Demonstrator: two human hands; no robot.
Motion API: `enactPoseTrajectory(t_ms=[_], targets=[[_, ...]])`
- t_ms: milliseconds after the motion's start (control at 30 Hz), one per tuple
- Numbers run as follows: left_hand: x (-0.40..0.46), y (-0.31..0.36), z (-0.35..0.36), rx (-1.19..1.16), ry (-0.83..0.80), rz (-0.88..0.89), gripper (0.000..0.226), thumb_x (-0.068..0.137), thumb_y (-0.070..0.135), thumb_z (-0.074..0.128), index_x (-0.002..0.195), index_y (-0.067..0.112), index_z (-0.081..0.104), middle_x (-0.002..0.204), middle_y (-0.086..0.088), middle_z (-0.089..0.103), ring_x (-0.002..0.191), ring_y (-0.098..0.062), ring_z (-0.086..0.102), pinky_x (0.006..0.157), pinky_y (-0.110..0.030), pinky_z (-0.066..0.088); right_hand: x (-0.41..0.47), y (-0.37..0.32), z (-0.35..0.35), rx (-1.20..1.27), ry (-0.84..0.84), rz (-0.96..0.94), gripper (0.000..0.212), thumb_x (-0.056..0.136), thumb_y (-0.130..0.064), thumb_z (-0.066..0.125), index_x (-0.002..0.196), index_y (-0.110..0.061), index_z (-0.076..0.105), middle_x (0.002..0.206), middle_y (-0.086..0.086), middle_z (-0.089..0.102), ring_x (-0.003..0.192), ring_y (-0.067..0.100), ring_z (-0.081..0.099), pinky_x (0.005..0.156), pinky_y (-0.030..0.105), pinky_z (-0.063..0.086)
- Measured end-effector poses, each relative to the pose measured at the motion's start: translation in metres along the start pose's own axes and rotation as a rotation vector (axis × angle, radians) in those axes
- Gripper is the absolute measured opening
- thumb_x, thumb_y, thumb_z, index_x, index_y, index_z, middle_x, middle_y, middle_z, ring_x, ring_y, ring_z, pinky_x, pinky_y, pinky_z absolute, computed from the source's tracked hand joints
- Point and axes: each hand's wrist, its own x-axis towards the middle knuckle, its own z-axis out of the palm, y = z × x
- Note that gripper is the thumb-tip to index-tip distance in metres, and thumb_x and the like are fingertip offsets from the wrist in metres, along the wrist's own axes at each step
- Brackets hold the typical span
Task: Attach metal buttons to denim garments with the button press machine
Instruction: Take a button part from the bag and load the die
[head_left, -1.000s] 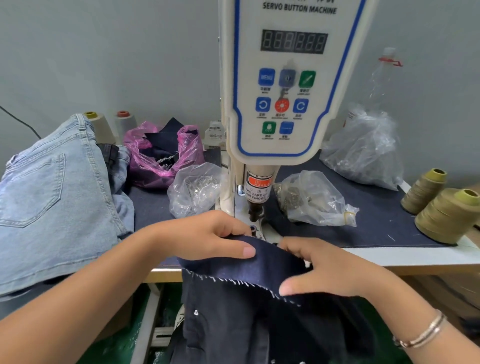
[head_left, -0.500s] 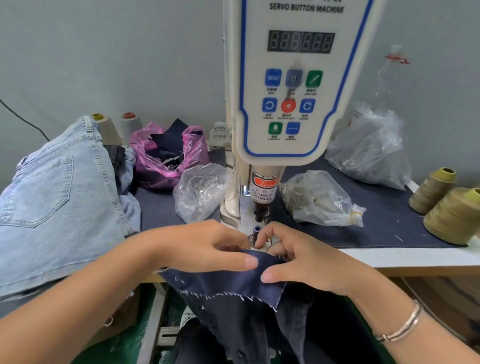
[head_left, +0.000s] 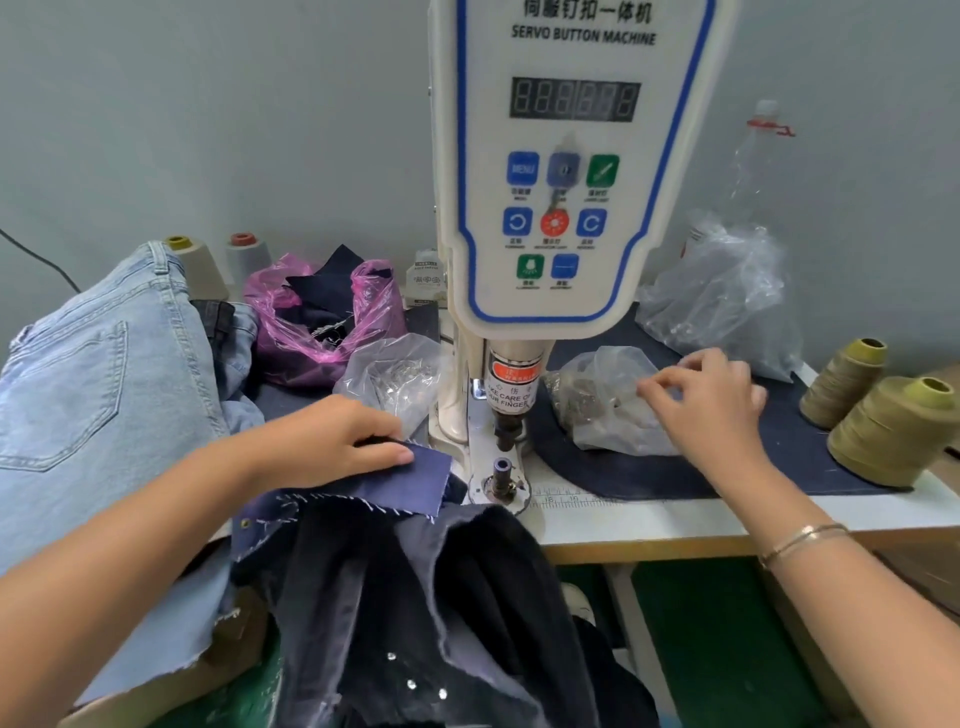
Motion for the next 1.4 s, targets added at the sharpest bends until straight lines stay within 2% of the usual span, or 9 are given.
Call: enactPoseTrajectory(t_ms=[100, 233, 333, 433, 533, 633, 800, 1067, 1400], targets=[[0.018, -0.021, 0.010, 0.078, -0.064, -0.066, 0.036, 0.095, 0.037, 0.056, 0.064, 0.023, 0.044, 0.059, 0.007, 0.045, 0.054, -0.004, 0.039, 0.055, -0.018, 0.031, 0.018, 0.003, 0.021, -0.394, -0.168, -0.107, 0.020, 0.090, -0.047, 0.053, 0.096, -0.044, 0.072, 0.144, 0.000, 0.035, 0.130, 0.027, 0.021, 0.103, 0.045, 0.019], [0.031, -0.040, 0.031, 0.008, -0.172, -0.174, 0.031, 0.095, 0.040, 0.056, 0.067, 0.027, 0.053, 0.064, 0.009, 0.057, 0.055, -0.001, 0.047, 0.056, -0.012, 0.036, 0.034, -0.007, 0.043, -0.565, -0.258, -0.242, 0.027, 0.092, -0.046, 0.048, 0.109, -0.039, 0.068, 0.155, -0.002, 0.017, 0.138, 0.029, 0.005, 0.105, 0.050, 0.012], [0.032, -0.047, 0.043, -0.119, -0.199, -0.229, 0.032, 0.094, 0.040, 0.057, 0.066, 0.026, 0.056, 0.062, 0.009, 0.057, 0.054, -0.007, 0.048, 0.054, -0.015, 0.039, 0.037, -0.016, 0.053, -0.629, -0.260, -0.308, 0.028, 0.092, -0.042, 0.047, 0.111, -0.034, 0.067, 0.149, -0.001, 0.026, 0.134, 0.028, 0.014, 0.107, 0.049, 0.013], [0.032, -0.048, 0.047, -0.242, -0.166, -0.248, 0.036, 0.094, 0.037, 0.059, 0.059, 0.027, 0.056, 0.056, 0.008, 0.055, 0.047, -0.007, 0.047, 0.050, -0.016, 0.038, 0.035, -0.020, 0.058, -0.677, -0.208, -0.318, 0.028, 0.093, -0.034, 0.046, 0.109, -0.028, 0.068, 0.131, 0.000, 0.039, 0.121, 0.026, 0.027, 0.104, 0.045, 0.020], [0.028, -0.048, 0.051, -0.365, -0.121, -0.285, 0.039, 0.092, 0.036, 0.062, 0.054, 0.027, 0.058, 0.047, 0.007, 0.052, 0.043, -0.007, 0.044, 0.047, -0.018, 0.035, 0.031, -0.023, 0.062, -0.741, -0.157, -0.360, 0.024, 0.089, -0.023, 0.050, 0.104, -0.027, 0.068, 0.121, 0.002, 0.041, 0.114, 0.026, 0.032, 0.100, 0.043, 0.022], [0.027, -0.049, 0.052, -0.454, -0.103, -0.318, 0.039, 0.091, 0.035, 0.064, 0.055, 0.023, 0.057, 0.044, 0.010, 0.049, 0.040, -0.004, 0.041, 0.046, -0.015, 0.033, 0.030, -0.027, 0.064, -0.782, -0.179, -0.366, 0.022, 0.086, -0.019, 0.055, 0.103, -0.026, 0.067, 0.121, 0.003, 0.041, 0.114, 0.026, 0.033, 0.100, 0.043, 0.023], [0.030, -0.052, 0.051, -0.510, -0.127, -0.365, 0.041, 0.089, 0.038, 0.066, 0.051, 0.025, 0.058, 0.047, 0.013, 0.046, 0.046, -0.003, 0.039, 0.052, -0.016, 0.033, 0.030, -0.030, 0.068, -0.825, -0.226, -0.359, 0.023, 0.090, -0.020, 0.051, 0.108, -0.023, 0.065, 0.123, 0.003, 0.044, 0.116, 0.024, 0.037, 0.107, 0.047, 0.019], [0.030, -0.054, 0.050, -0.532, -0.128, -0.381, 0.042, 0.089, 0.039, 0.065, 0.049, 0.028, 0.061, 0.047, 0.015, 0.047, 0.045, 0.001, 0.041, 0.051, -0.010, 0.035, 0.029, -0.036, 0.070, -0.936, -0.235, -0.391, 0.024, 0.091, -0.033, 0.053, 0.109, -0.023, 0.065, 0.119, 0.002, 0.050, 0.111, 0.025, 0.046, 0.110, 0.053, 0.013], [0.032, -0.055, 0.050, -0.543, -0.154, -0.399, 0.039, 0.088, 0.041, 0.066, 0.051, 0.027, 0.062, 0.050, 0.012, 0.048, 0.048, -0.004, 0.042, 0.057, -0.016, 0.037, 0.033, -0.036, 0.061, -0.926, -0.281, -0.382, 0.023, 0.091, -0.020, 0.049, 0.109, -0.021, 0.064, 0.117, 0.004, 0.053, 0.111, 0.026, 0.050, 0.113, 0.053, 0.010]])
